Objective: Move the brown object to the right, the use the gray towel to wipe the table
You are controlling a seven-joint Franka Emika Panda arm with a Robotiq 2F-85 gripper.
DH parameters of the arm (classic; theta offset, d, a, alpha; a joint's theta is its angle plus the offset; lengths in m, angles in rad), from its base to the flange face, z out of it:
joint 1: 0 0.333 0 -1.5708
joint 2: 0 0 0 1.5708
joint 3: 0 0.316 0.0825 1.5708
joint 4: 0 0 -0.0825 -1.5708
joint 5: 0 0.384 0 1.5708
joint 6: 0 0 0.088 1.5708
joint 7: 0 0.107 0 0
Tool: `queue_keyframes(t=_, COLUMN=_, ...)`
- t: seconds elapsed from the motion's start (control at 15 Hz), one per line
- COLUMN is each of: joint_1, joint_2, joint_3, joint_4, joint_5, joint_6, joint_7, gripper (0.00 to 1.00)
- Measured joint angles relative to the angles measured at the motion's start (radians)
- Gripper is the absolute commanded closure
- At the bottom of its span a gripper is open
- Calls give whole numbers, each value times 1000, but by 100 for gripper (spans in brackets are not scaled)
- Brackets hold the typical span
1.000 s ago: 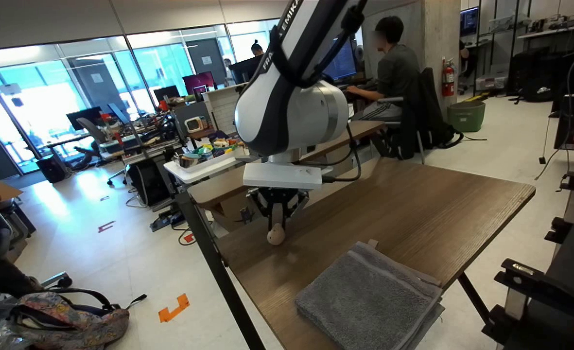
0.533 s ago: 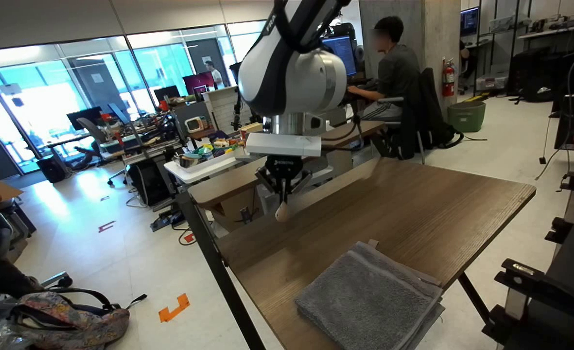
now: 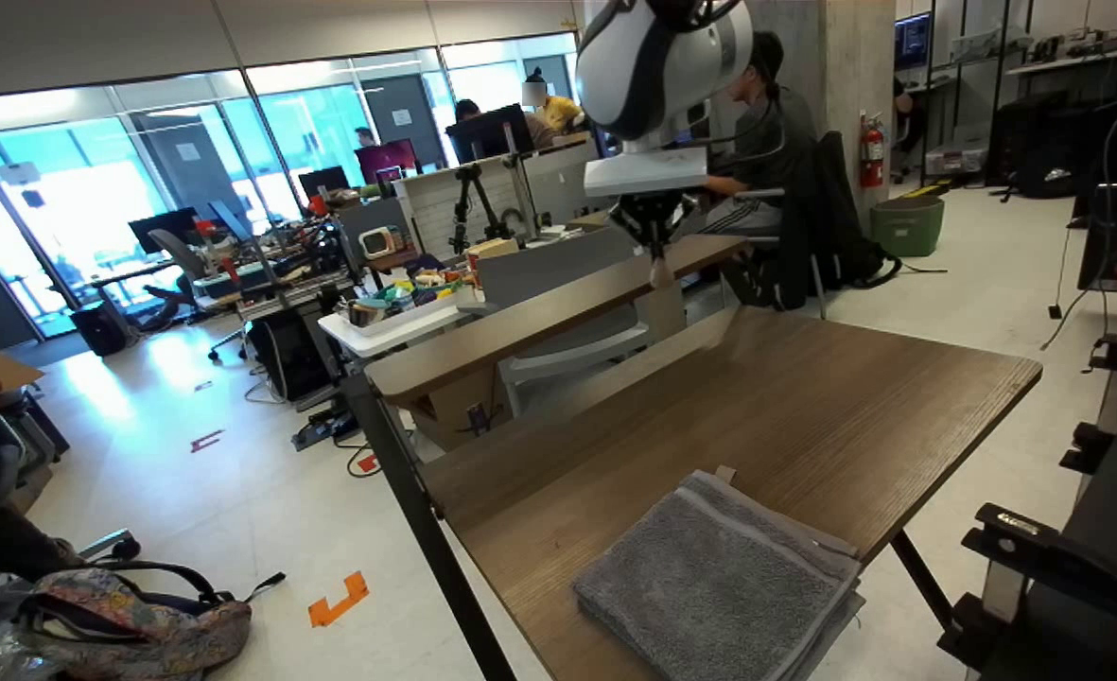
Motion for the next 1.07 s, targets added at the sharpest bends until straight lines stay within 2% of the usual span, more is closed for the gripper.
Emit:
queue_keyframes(t=0.2, joint_1=-10, joint_2=21, joint_3=-75, joint_4=-9, joint_5=-75, joint_6=-43, joint_7=113, gripper=99)
queue_keyframes(t=0.47, joint_1=-15, joint_2=82, joint_3=-136, joint_4=-27, joint_5=-176, joint_6=-131, joint_7=257, gripper=99)
queue_keyframes(t=0.67, joint_1=-19, joint_2=129, joint_3=-156, joint_4=-30, joint_5=-239, joint_6=-234, joint_7=327, gripper=99)
queue_keyframes(t=0.8, joint_1=-25, joint_2=147, joint_3=-145, joint_4=-30, joint_5=-253, joint_6=-259, joint_7=327, gripper=99)
queue_keyframes(t=0.87, joint_1=-31, joint_2=151, joint_3=-128, joint_4=-30, joint_5=-253, joint_6=-251, joint_7=322, gripper=71)
queue_keyframes(t=0.93, joint_1=-36, joint_2=151, joint_3=-105, joint_4=-31, joint_5=-253, joint_6=-228, joint_7=317, gripper=69)
queue_keyframes(t=1.07, joint_1=-42, joint_2=151, joint_3=-62, joint_4=-33, joint_5=-251, joint_6=-144, joint_7=313, gripper=56)
